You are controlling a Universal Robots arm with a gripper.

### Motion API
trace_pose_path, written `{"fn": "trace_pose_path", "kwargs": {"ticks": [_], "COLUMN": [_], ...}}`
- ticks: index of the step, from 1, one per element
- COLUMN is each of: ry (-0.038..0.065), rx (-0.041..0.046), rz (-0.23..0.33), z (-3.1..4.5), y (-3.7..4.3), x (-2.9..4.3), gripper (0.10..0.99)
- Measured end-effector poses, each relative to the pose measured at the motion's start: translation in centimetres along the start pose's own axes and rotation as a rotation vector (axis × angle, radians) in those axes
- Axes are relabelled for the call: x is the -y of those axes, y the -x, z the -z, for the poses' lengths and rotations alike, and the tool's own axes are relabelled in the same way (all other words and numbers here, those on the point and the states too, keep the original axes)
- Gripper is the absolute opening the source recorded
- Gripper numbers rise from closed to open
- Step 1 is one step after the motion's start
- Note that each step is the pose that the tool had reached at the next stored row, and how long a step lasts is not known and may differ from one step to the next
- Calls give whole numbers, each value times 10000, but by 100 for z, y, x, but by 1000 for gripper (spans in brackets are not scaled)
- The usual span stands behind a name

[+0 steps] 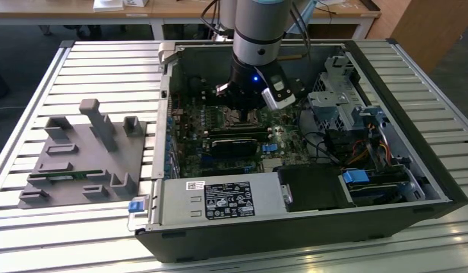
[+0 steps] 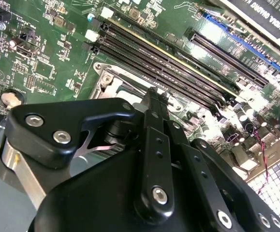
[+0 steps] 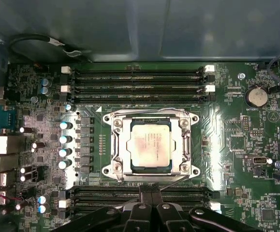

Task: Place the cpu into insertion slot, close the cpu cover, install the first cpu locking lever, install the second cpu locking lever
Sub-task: 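Install the second cpu locking lever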

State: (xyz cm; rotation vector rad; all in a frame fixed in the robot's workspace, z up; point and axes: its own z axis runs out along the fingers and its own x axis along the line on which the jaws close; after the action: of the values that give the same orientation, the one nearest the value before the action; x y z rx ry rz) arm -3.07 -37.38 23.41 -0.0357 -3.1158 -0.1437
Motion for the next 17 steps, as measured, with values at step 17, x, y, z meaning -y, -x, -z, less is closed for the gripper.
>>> {"fn": "trace_pose_path", "kwargs": {"ticks": [17], "ry": [22], "rx": [-9], "rz": [0], "z": [-9], "y": [0], "x": [5], "gripper": [106]}}
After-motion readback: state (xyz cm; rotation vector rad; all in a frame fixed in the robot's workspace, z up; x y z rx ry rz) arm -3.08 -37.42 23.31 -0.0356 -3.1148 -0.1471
